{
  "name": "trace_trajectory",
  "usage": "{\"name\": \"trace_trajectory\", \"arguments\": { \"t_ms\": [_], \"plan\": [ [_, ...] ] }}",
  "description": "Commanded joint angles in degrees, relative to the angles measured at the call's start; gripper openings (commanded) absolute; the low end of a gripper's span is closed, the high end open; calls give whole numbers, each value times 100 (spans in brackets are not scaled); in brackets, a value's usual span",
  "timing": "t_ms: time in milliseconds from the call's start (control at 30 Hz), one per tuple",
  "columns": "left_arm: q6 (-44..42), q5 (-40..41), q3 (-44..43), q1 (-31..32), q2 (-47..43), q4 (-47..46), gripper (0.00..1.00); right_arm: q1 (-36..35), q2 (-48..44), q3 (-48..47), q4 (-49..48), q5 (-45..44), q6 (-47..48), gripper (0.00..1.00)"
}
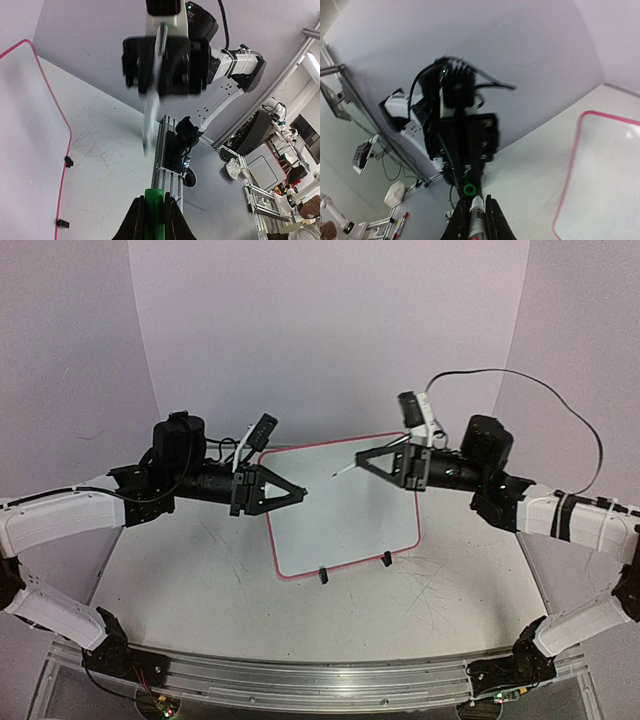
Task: Write a sentence on the whiteboard
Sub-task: Open the pen cap from the whiteboard marker, then place the pen cap at the center of the board.
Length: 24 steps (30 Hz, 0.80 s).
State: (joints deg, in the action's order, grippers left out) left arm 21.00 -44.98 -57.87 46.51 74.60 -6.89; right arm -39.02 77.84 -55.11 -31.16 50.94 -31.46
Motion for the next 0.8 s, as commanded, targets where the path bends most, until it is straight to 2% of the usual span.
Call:
{"name": "trace_trajectory", "arguments": {
  "t_ms": [0,67,100,167,267,300,400,467,533,767],
  "plan": [
    [-735,546,342,-139,-1010,1059,0,1783,-1234,403,-233,690,-451,0],
    [-694,1159,540,-184,-1433,1310,0,2626,-1806,514,18,877,-374,0],
    [-626,1623,624,-208,-1669,1483,0,2864,-2040,450,505,804,-73,0],
    [-325,2991,791,-221,-2028,1931,0,2922,-2316,154,1998,150,1036,0],
    [666,5075,1128,-221,-2274,2479,0,2891,-2401,108,2395,-172,1350,0],
    [996,5549,1251,-223,-2270,2587,0,2836,-2431,110,2493,-388,1457,0],
    [1840,6165,1522,-230,-1994,3019,0,2592,-2572,165,2628,-1146,1664,0],
    [2183,6328,1614,-251,-1665,3199,0,2311,-2605,179,2650,-1662,1785,0],
    [2265,6140,1672,-335,-1294,3181,0,1980,-2501,103,2735,-2074,1892,0],
    [2073,5235,1857,-653,-223,2620,0,1094,-1812,-138,2760,-2332,1952,0]
  ]
}}
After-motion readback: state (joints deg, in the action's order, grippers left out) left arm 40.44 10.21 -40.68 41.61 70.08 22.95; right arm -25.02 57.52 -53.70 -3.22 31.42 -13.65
